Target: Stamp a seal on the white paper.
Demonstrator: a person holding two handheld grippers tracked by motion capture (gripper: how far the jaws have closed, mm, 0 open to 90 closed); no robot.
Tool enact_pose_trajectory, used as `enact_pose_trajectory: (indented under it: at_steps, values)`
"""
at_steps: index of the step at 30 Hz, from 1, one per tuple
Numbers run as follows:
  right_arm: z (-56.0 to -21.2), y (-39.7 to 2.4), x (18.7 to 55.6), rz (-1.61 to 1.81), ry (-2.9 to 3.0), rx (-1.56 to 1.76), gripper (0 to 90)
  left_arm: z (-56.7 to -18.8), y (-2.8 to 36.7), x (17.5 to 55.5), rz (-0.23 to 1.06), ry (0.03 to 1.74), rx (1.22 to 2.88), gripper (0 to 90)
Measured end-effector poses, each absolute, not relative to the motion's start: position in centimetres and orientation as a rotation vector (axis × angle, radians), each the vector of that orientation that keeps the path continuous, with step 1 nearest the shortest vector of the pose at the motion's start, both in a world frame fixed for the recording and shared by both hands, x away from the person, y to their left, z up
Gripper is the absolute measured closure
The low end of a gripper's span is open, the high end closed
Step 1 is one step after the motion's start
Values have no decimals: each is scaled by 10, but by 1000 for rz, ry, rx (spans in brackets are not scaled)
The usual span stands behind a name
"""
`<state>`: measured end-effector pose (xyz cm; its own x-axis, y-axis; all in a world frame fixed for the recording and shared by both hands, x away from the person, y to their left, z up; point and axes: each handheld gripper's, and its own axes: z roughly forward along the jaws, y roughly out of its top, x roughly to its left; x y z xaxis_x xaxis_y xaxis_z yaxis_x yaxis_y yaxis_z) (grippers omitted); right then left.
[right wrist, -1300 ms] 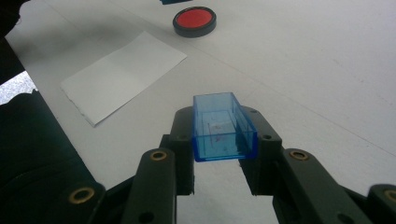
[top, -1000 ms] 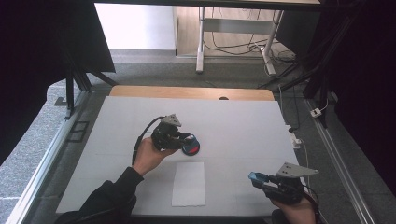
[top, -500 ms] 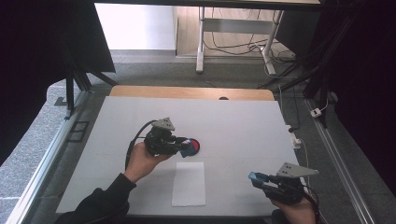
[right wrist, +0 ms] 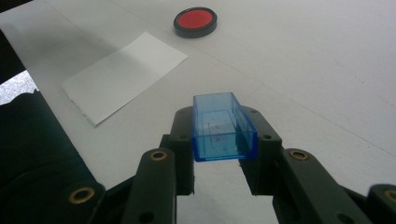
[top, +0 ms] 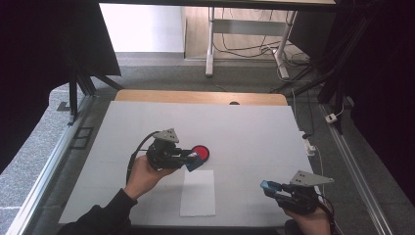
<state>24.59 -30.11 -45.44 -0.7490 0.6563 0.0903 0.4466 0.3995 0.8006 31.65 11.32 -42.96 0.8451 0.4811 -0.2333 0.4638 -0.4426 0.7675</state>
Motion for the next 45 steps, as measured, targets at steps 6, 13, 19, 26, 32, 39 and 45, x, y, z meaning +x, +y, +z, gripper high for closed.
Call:
enact_pose_trajectory:
  at_steps: [6,13,19,26,32,39,45]
  values:
    - [-454,-301,245,1266,2418,973,684,-431,115,310,25,686,2103,706]
    - [-454,-301,245,1270,2419,971,684,-434,117,300,25,685,2112,706]
    - [-454,-301,245,1270,2421,968,684,-438,115,295,29,669,2129,706]
    - [-454,-301,245,1269,2422,966,684,-447,108,294,22,664,2152,706]
    - [-454,-301,245,1269,2423,965,684,-455,101,294,29,649,2177,706]
    - [-454,-301,245,1269,2424,965,684,-464,92,293,42,631,2218,707]
    - [-454,-301,245,1269,2425,965,684,-473,86,293,49,626,2245,707]
